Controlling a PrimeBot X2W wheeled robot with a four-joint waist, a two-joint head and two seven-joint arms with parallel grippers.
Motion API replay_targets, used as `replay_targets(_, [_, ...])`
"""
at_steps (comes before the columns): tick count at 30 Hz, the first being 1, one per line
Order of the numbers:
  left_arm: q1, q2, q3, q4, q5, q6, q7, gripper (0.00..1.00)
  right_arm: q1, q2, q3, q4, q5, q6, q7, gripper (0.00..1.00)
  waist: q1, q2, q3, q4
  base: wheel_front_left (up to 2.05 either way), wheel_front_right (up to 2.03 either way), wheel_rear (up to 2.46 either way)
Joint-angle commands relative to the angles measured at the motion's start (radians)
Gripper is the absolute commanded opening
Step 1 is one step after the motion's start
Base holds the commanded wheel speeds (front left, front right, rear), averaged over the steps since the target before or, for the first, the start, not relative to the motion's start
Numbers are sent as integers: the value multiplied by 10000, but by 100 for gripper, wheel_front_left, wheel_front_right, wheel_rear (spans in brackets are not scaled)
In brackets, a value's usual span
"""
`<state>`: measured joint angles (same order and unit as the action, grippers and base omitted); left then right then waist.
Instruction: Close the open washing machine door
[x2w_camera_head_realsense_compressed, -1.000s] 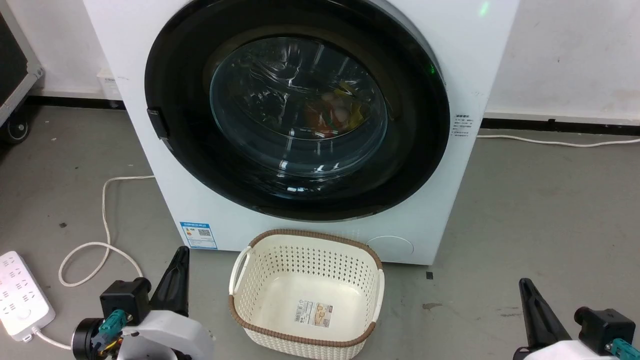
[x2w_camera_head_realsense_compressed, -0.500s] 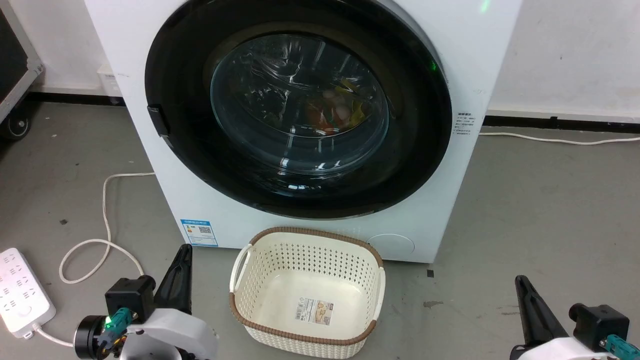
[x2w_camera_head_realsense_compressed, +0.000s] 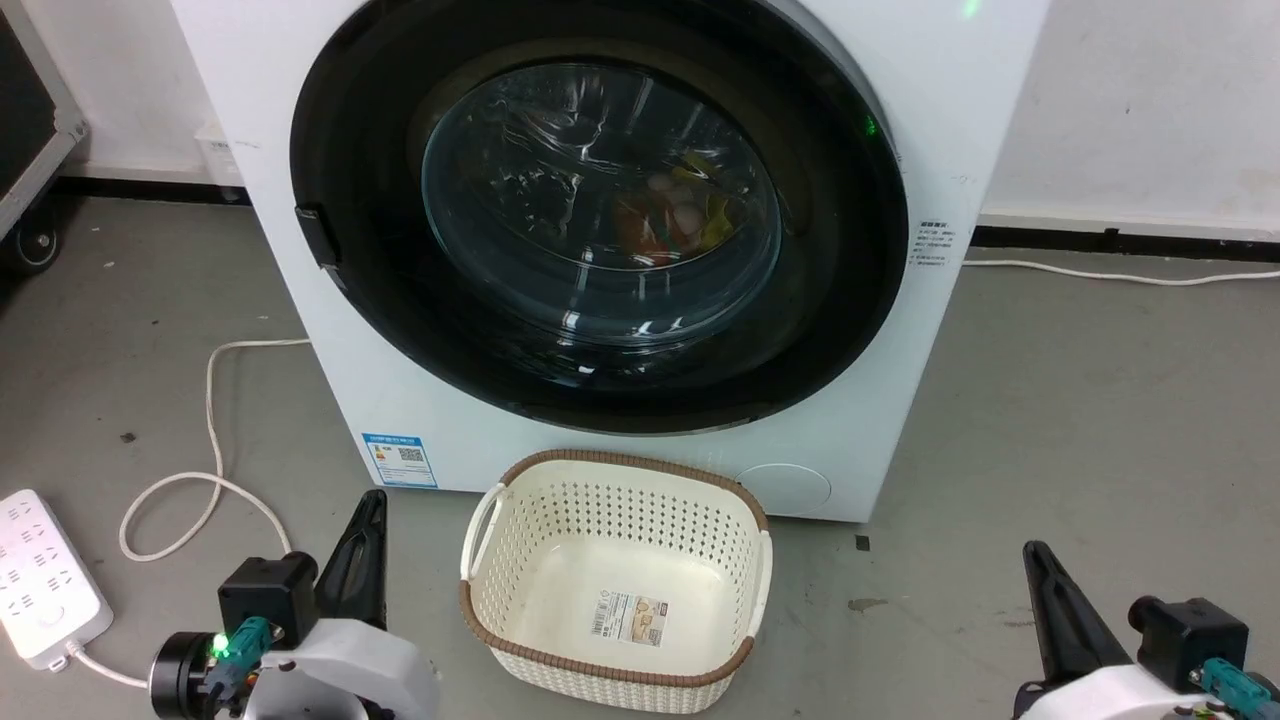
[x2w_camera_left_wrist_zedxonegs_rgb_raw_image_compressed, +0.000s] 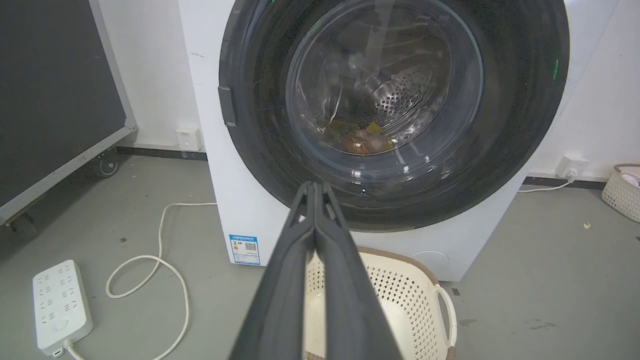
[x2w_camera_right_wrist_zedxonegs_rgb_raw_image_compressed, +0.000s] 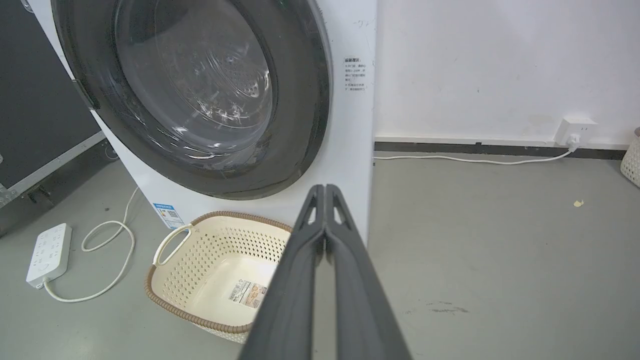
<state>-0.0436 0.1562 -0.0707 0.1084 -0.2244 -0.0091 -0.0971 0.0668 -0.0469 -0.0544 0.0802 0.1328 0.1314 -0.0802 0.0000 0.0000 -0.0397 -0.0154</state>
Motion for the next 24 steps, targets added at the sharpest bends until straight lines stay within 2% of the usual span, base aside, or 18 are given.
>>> replay_targets(1, [107, -76, 55, -78, 137, 37, 43, 0, -212, -14, 32, -102, -93, -3, 55, 0, 0, 0, 7, 3, 0, 0, 0])
replay_targets(24, [211, -386, 260, -394, 800, 54, 335, 0, -355, -20, 193, -322, -481, -4, 290, 0, 0, 0, 130, 51, 0, 0, 0])
